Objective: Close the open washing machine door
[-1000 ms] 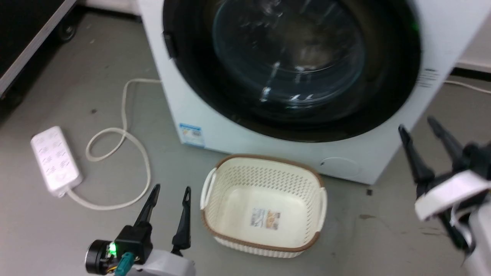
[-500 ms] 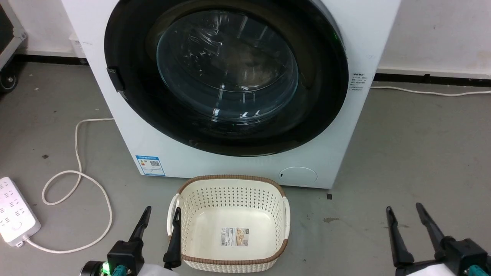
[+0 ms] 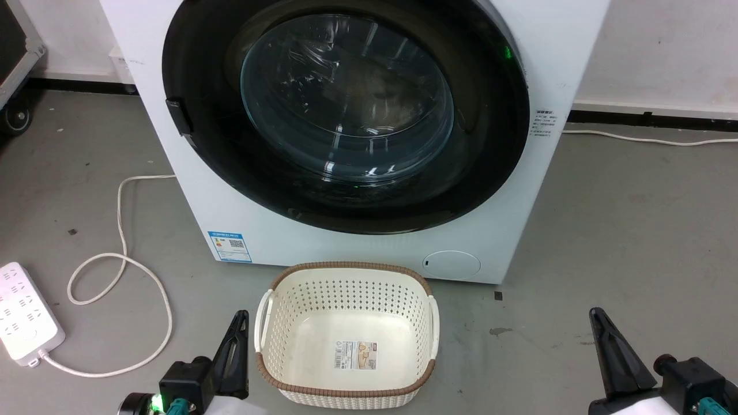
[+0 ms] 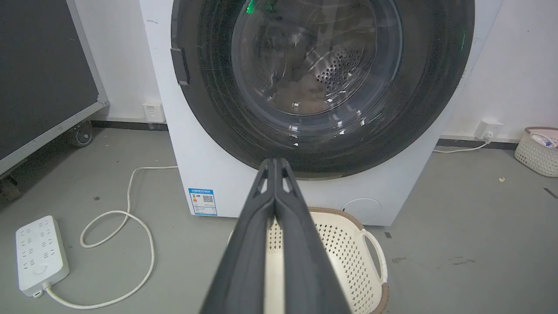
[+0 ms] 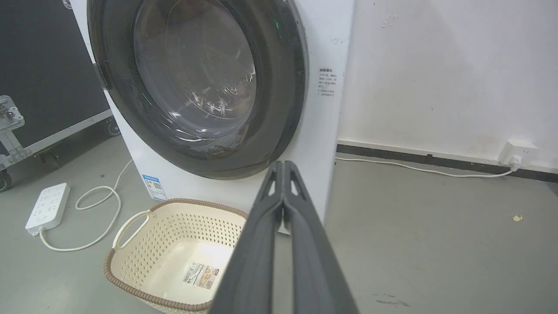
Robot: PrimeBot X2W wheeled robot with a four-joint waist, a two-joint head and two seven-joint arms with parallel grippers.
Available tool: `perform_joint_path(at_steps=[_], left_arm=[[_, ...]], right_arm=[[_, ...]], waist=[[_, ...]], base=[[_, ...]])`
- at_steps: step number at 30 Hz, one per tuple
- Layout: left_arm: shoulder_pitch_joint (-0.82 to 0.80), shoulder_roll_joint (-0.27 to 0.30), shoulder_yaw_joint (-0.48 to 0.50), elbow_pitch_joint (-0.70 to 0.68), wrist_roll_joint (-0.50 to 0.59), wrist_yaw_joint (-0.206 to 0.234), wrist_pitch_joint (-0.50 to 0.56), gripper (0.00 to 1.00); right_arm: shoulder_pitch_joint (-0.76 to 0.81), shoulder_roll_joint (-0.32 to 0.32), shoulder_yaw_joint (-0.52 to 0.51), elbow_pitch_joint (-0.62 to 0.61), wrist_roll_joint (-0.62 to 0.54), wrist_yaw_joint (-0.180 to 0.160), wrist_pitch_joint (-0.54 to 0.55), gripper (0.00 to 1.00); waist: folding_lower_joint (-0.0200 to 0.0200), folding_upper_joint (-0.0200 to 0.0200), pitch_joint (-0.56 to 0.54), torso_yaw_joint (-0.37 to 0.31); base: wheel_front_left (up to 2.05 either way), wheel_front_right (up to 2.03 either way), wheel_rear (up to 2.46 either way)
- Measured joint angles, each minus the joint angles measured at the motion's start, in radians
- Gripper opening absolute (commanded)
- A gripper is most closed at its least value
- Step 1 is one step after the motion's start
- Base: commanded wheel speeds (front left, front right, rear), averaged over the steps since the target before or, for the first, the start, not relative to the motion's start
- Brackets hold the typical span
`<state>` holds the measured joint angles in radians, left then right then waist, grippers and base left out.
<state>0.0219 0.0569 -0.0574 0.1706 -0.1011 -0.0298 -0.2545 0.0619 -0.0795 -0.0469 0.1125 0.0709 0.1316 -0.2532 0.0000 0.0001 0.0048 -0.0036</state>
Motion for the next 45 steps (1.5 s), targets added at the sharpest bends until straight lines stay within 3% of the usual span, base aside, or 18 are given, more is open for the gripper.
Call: perform_joint_path(at_steps=[45], left_arm=[[-0.001,-0.003,0.02,-0.063,0.037,0.009,0.097,0.0]], right_arm=[[-0.011,0.005,0.018,-0.037,-0.021,0.0,0.095,0.0]], waist=[[0.0001,0.0,-0.002,0.001]], base=[[0.0,0.0,0.0]])
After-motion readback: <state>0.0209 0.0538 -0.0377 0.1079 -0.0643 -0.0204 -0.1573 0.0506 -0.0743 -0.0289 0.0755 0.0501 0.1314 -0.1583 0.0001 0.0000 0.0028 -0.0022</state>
